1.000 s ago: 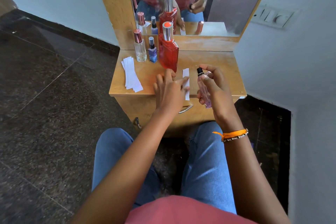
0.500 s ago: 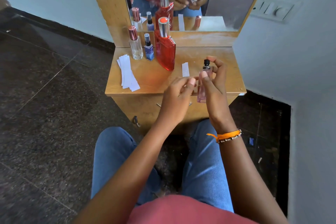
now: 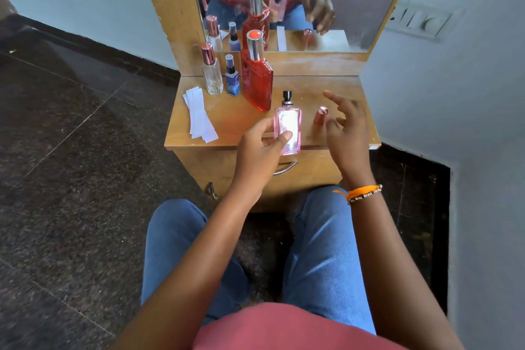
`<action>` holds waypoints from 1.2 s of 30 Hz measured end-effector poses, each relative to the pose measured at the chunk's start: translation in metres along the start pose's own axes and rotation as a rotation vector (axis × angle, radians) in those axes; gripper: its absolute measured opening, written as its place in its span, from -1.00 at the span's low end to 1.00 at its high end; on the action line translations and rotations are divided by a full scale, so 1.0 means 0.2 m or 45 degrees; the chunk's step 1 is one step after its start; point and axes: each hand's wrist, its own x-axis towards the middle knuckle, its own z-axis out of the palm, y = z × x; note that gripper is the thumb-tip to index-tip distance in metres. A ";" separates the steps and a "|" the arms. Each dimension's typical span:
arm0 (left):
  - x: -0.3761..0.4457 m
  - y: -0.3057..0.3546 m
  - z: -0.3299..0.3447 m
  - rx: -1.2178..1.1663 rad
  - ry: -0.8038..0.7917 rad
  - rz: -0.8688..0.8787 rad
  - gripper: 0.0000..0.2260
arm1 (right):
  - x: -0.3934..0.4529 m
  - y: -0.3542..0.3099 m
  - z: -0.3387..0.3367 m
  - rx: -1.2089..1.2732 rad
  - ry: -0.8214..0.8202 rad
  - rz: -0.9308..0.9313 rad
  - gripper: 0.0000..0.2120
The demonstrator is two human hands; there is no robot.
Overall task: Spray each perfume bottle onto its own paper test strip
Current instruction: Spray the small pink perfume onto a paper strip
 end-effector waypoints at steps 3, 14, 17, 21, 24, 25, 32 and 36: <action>0.00 0.01 -0.02 0.006 0.018 0.004 -0.75 | 0.04 0.04 0.04 -0.128 -0.088 0.001 -0.73; 0.04 0.00 -0.12 0.142 0.001 0.056 -0.69 | 0.09 -0.28 -0.03 0.539 -0.112 -0.147 -0.81; 0.04 0.01 -0.11 0.161 -0.027 0.089 -0.69 | 0.09 -0.33 -0.03 0.493 -0.314 -0.143 -0.81; 0.04 0.02 -0.11 0.116 -0.078 0.119 -0.69 | 0.07 -0.35 -0.02 0.427 -0.506 -0.103 -0.73; 0.03 0.03 -0.12 0.065 -0.134 0.114 -0.70 | 0.08 -0.34 -0.05 0.495 -0.545 -0.104 -0.70; 0.02 0.03 -0.12 0.054 -0.146 0.124 -0.70 | 0.09 -0.34 -0.06 0.523 -0.549 -0.078 -0.71; 0.01 0.04 -0.07 0.040 -0.180 0.132 -0.72 | 0.10 -0.32 -0.04 0.275 -0.383 -0.034 -0.73; 0.02 0.04 -0.07 0.008 -0.165 0.124 -0.72 | 0.06 -0.26 -0.07 0.411 -0.489 0.090 -0.60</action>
